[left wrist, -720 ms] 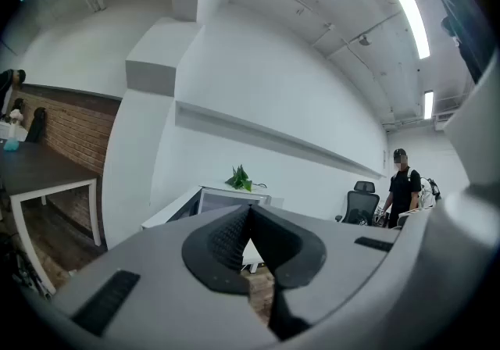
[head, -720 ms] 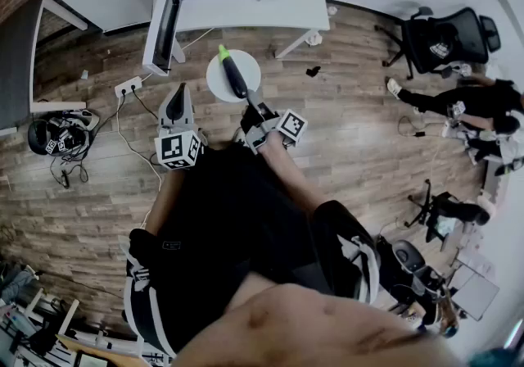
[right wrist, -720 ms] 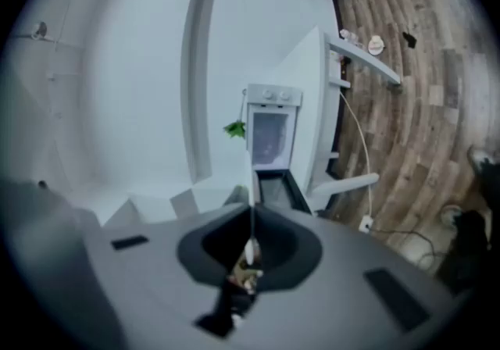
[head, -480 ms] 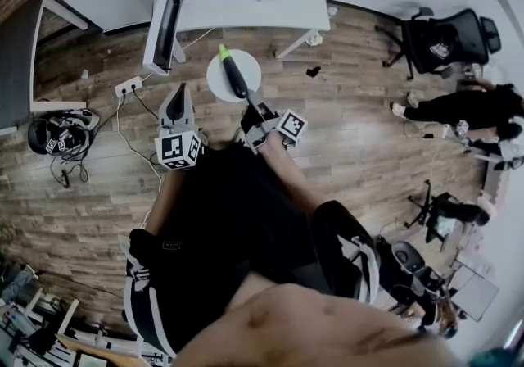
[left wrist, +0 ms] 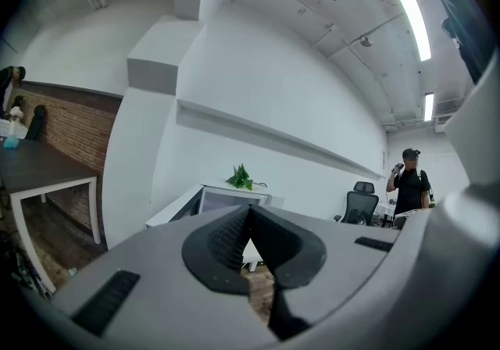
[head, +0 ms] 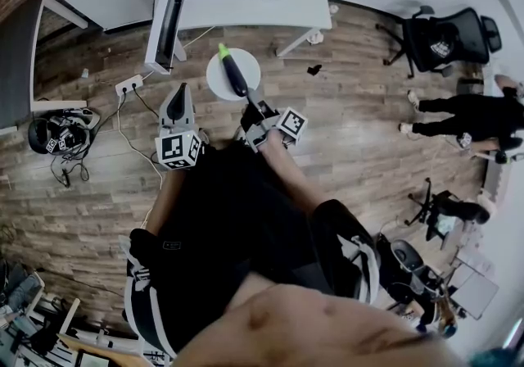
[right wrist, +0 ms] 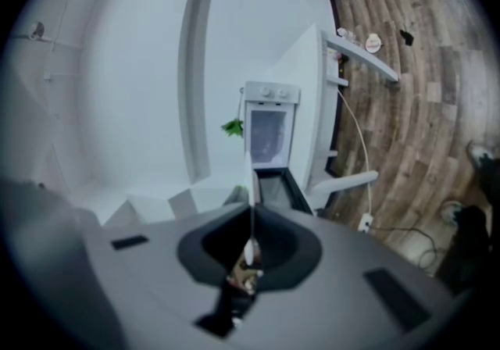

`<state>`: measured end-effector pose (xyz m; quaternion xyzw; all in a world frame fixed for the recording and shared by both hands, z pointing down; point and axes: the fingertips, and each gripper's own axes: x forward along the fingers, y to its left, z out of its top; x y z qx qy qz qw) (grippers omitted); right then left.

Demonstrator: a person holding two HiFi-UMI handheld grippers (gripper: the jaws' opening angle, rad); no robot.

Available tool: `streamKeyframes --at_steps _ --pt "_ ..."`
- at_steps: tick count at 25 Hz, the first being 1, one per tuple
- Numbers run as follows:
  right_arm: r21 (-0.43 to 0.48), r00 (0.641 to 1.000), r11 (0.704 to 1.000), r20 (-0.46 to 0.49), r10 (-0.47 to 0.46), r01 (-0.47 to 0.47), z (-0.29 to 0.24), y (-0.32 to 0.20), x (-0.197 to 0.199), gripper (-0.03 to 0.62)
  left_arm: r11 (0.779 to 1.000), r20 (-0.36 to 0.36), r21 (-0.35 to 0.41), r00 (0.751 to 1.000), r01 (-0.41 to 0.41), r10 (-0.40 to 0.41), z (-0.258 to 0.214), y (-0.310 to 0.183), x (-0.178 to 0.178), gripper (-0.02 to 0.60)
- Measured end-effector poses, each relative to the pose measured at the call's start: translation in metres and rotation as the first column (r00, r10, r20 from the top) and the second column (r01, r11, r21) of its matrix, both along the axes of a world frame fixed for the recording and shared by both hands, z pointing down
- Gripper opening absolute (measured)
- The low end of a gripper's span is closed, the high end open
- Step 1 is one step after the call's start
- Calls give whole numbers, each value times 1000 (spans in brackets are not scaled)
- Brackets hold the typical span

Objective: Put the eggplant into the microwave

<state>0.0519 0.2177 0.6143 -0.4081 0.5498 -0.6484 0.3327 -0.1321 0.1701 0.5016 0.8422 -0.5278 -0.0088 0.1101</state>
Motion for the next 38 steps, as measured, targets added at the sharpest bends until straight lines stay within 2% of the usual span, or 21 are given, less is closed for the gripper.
streamKeyframes --at_steps 9,24,31,38 --pt "10 999 999 12 34 -34 0 -9 -13 38 999 3 0 999 -32 32 1 0 -12 32" --pt "28 994 994 27 102 -103 -4 -28 -47 38 988 6 2 988 -154 154 7 -4 -31 32" --pt "8 996 996 22 90 -90 4 -42 -42 38 990 3 -16 990 -143 143 14 -16 -23 32" --pt "24 999 999 16 39 -40 4 -78 -29 38 996 5 -18 996 -87 87 14 -47 -10 32"
